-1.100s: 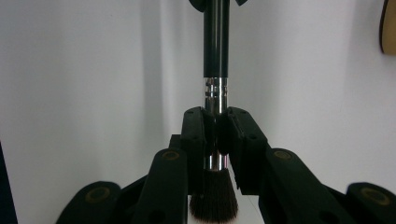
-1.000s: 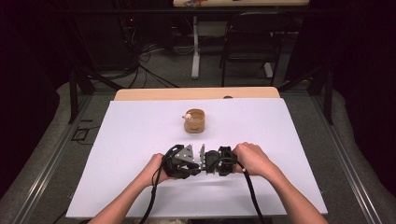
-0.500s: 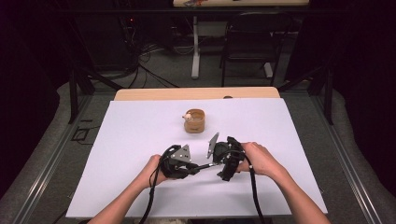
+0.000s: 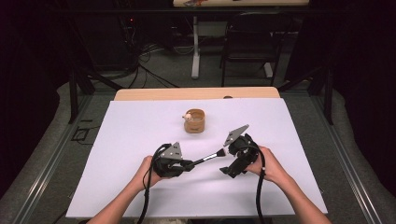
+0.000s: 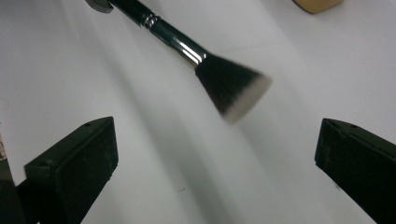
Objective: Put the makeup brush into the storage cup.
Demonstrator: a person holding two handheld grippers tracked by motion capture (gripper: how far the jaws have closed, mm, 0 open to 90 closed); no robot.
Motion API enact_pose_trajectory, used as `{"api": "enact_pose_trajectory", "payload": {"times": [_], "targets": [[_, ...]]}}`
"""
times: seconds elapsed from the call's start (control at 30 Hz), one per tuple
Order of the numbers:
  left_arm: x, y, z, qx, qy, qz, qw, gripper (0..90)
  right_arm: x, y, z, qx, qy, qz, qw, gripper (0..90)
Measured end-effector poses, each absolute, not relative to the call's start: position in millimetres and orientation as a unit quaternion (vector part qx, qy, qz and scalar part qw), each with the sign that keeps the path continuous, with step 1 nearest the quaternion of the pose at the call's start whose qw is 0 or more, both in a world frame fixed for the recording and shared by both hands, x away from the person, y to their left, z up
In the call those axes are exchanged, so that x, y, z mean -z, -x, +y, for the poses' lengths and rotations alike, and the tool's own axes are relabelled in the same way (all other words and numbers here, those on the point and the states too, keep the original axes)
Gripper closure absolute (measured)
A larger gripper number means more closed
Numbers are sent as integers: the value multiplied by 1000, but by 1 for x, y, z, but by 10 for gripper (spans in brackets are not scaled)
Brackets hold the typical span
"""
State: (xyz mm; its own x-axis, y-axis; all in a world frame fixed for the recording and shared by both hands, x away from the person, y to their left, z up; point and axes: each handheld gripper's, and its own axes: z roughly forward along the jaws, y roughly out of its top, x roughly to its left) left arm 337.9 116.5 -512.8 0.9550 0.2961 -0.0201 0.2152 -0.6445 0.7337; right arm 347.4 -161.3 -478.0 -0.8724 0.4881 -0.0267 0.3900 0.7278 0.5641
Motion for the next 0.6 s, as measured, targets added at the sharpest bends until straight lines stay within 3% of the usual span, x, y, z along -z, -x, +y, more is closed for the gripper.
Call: {"api": "enact_pose_trajectory", "payload": {"times": [0.6], "targets": [[511,-338,125,-56,-875,188,443,789,492,-338,-177,-347,-295,888,57,0]]}}
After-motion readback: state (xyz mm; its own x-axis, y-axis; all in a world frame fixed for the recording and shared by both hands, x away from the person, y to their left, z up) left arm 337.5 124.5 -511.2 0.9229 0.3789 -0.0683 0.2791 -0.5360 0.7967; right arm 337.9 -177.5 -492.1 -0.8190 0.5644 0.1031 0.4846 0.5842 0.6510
